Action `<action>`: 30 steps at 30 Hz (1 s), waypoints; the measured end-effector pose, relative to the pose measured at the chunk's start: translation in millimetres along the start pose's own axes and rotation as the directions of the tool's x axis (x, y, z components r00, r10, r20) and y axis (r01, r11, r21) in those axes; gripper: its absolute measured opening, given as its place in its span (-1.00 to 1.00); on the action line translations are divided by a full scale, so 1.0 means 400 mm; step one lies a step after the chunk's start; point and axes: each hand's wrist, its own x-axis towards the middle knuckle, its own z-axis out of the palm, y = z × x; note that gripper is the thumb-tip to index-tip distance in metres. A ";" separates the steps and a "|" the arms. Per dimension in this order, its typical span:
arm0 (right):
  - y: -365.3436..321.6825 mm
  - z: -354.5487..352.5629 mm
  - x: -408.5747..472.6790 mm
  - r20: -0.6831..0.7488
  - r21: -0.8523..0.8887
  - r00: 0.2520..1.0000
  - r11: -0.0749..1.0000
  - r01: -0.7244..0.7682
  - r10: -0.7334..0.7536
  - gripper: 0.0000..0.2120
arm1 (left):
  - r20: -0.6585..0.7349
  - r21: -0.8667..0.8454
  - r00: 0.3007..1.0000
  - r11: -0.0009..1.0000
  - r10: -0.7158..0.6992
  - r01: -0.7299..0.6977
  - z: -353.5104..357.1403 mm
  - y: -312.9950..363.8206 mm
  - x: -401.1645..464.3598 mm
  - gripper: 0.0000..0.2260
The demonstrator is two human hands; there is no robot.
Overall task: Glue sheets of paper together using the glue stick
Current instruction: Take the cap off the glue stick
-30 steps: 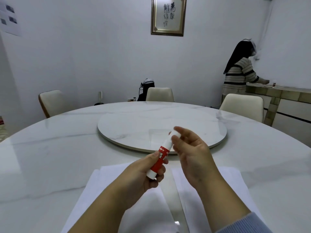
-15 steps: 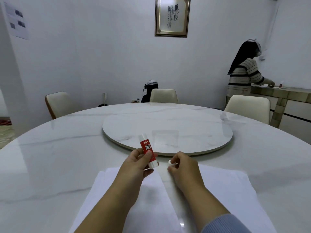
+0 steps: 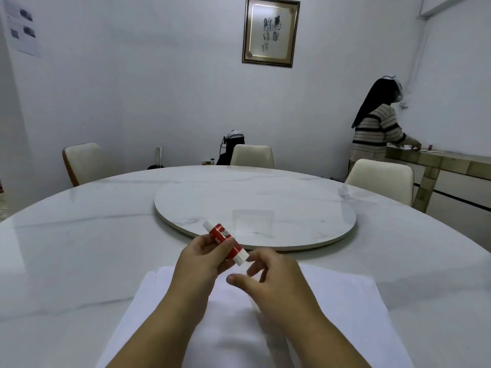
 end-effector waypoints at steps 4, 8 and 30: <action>-0.001 0.009 0.003 -0.180 -0.122 0.977 0.988 0.090 -0.112 -0.81 | 0.051 -0.032 0.999 0.999 0.013 -0.012 -0.001 0.008 -0.007 -0.83; 0.025 0.017 0.008 -0.081 0.066 0.983 0.983 0.172 -0.167 -0.81 | 0.049 -0.025 0.997 0.998 0.054 -0.053 -0.006 0.018 -0.009 -0.83; 0.015 0.043 -0.007 -0.072 0.489 0.989 0.860 0.146 -0.127 -0.64 | 0.086 -0.077 0.993 0.994 0.079 -0.073 -0.003 0.048 -0.031 -0.81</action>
